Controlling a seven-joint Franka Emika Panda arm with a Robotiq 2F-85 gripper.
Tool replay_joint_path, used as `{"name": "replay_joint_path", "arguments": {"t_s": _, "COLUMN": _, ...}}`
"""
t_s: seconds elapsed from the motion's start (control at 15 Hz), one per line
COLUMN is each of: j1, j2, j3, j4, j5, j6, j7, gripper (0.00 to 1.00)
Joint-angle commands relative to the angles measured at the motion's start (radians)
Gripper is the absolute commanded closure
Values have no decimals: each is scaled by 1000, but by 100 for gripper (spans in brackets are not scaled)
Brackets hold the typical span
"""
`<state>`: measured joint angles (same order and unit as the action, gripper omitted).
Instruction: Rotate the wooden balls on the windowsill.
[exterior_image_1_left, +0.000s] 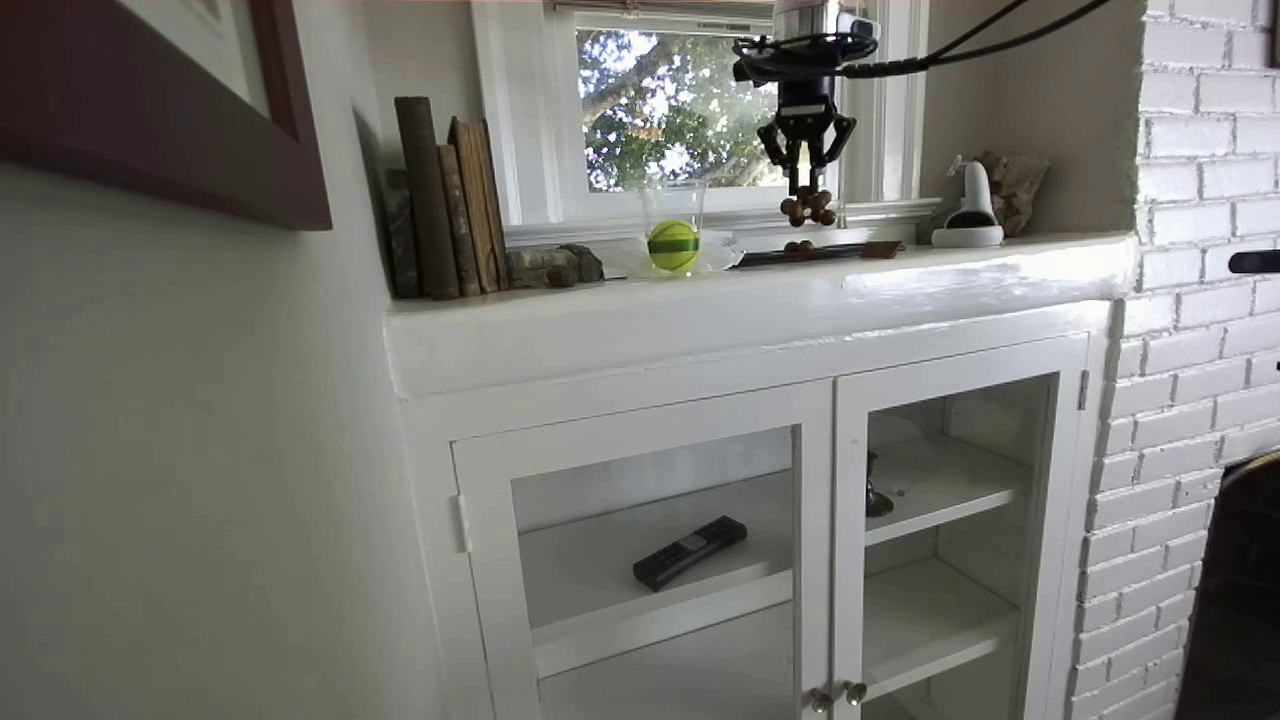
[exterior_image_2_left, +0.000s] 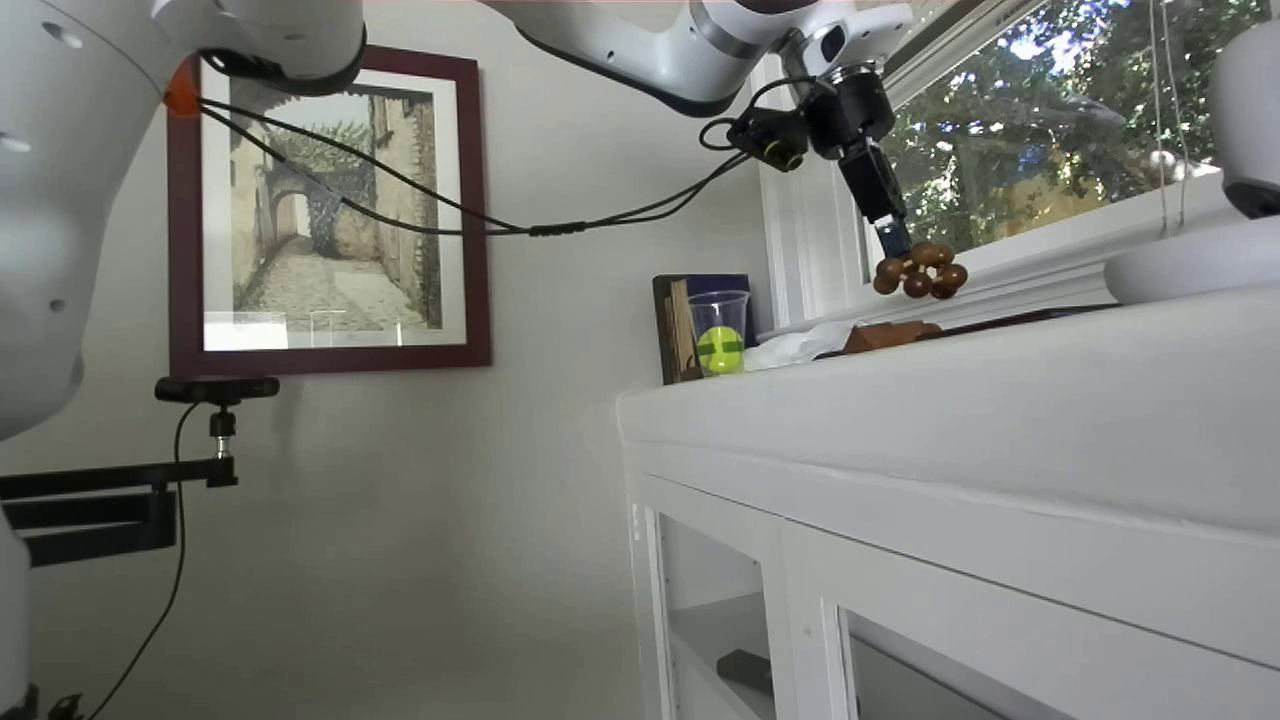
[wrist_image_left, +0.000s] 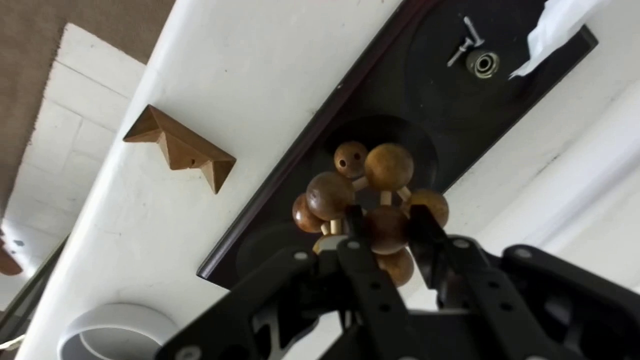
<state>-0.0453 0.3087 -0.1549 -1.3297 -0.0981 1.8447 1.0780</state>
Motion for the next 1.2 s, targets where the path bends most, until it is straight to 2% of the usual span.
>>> {"name": "replay_joint_path", "arguments": {"t_s": 0.0, "j1": 3, "j2": 46, "j3": -26, "j4": 74, "j5": -20, "j6": -74, "j7": 171, "gripper": 93}}
{"name": "replay_joint_path", "arguments": {"t_s": 0.4, "j1": 12, "j2": 98, "j3": -56, "j4": 137, "j5": -14, "j6": -148, "j7": 408, "gripper": 93}}
{"name": "replay_joint_path", "arguments": {"t_s": 0.73, "j1": 3, "j2": 157, "j3": -54, "j4": 233, "j5": -5, "j6": -179, "j7": 480, "gripper": 93}}
{"name": "replay_joint_path", "arguments": {"t_s": 1.13, "j1": 5, "j2": 244, "j3": -50, "j4": 366, "j5": 3, "j6": -301, "j7": 533, "gripper": 93}}
